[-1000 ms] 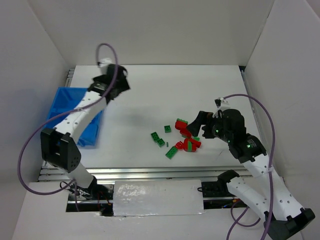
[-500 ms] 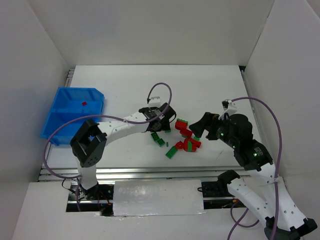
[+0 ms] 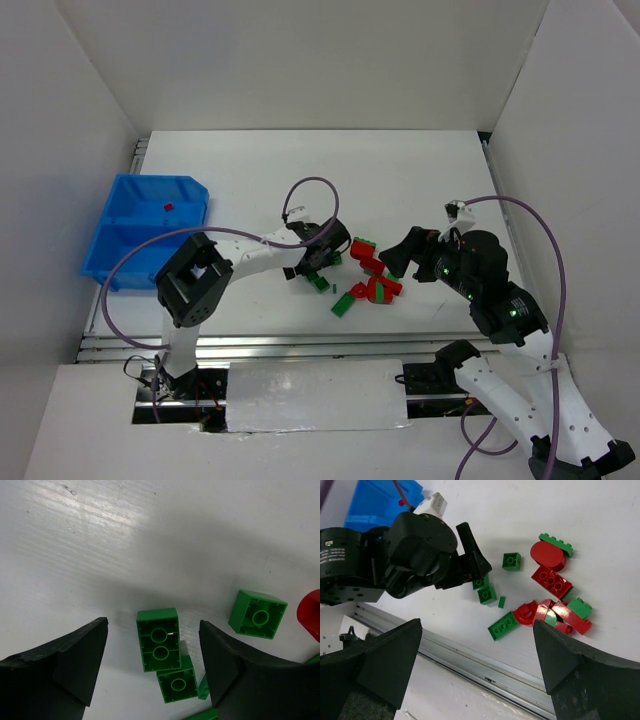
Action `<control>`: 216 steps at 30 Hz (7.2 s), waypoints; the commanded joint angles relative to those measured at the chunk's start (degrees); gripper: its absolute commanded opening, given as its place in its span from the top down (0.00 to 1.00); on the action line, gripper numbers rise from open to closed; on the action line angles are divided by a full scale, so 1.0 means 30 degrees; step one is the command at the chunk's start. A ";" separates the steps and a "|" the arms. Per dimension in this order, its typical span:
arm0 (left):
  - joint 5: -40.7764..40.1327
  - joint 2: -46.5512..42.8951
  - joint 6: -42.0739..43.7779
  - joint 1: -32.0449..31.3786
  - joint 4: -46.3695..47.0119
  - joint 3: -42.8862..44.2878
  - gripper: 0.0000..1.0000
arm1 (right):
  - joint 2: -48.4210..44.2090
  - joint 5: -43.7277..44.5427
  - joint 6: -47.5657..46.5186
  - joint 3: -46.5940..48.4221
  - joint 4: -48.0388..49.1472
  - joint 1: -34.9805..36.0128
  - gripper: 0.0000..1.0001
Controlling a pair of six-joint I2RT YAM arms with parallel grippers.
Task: Sort the legos into containers by color
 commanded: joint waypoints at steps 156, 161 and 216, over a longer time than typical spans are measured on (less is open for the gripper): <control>-0.1773 0.1408 -0.6217 -0.2654 -0.4858 0.3322 0.01 | -0.2980 0.1668 0.0378 0.0493 -0.1789 0.0382 0.00; -0.1158 0.1671 -0.6162 -0.2303 -0.3977 0.2407 0.03 | -0.3129 0.1055 0.0523 0.0288 -0.1469 0.0382 0.00; -0.0218 -1.2775 0.2136 0.6589 0.0711 -0.4946 0.00 | -0.2163 0.3331 0.1080 0.3415 -0.2484 0.0382 0.00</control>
